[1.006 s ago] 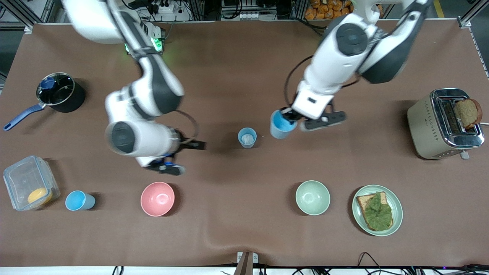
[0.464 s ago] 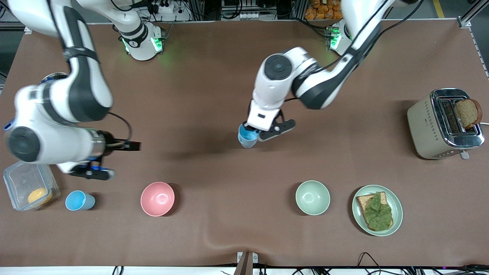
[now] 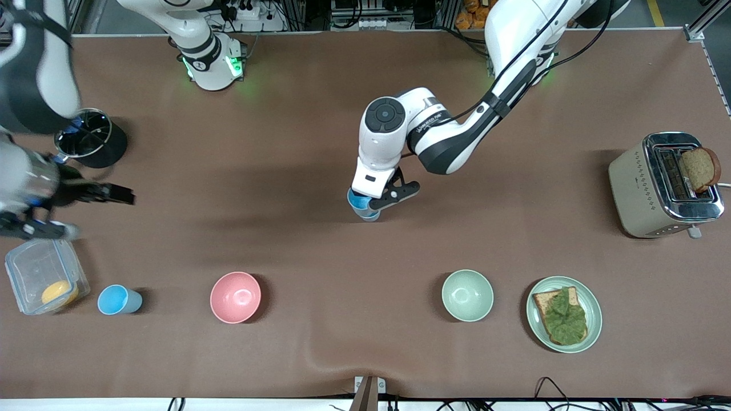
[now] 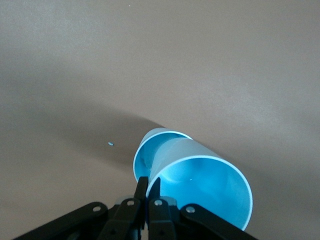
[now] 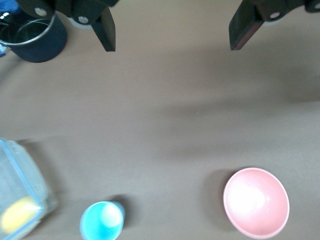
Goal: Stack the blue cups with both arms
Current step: 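Lower the left gripper's cup into the standing blue cup while the right gripper withdraws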
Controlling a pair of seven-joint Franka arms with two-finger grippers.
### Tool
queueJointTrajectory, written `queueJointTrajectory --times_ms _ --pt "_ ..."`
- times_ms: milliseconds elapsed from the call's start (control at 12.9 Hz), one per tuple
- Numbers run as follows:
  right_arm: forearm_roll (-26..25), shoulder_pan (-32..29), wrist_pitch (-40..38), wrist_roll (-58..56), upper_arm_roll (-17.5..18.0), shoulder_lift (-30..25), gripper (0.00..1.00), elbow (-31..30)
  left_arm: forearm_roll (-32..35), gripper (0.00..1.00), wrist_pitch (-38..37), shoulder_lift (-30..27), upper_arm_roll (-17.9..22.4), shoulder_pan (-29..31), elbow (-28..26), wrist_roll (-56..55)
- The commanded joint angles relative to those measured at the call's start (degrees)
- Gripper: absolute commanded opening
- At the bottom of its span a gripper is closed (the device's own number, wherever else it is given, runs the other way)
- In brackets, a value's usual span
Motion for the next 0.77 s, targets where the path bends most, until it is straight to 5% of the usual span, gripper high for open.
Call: queueJointTrajectory --times_ms 0,387,464,542,696 --pt "-1.1 -2.9 1.82 -0.69 0.99 -7.51 1.0 -5.82 1.64 0.0 -0.86 -0.28 -0.08 0.37 0.59 -0.89" --pt "-0.93 -2.99 1.38 -1.05 -0.59 -8.57 1.0 -4.41 1.38 0.0 -1.21 -0.2 -0.08 0.37 -0.73 -1.32" --pt "-0.84 -3.08 1.29 -1.13 -0.5 -8.57 1.0 -4.41 1.38 0.44 -1.21 -0.28 -0.08 0.46 -0.73 -1.5" --pt "-0.84 -2.73 1.29 -1.14 -0.5 -8.49 1.0 -3.71 1.64 0.99 -1.21 -0.37 0.01 0.29 -0.73 -1.67" --pt "-0.84 -2.11 0.08 -1.05 -0.15 -8.31 1.0 -1.52 2.52 1.0 -1.38 -2.56 0.36 0.99 -0.03 -1.24"
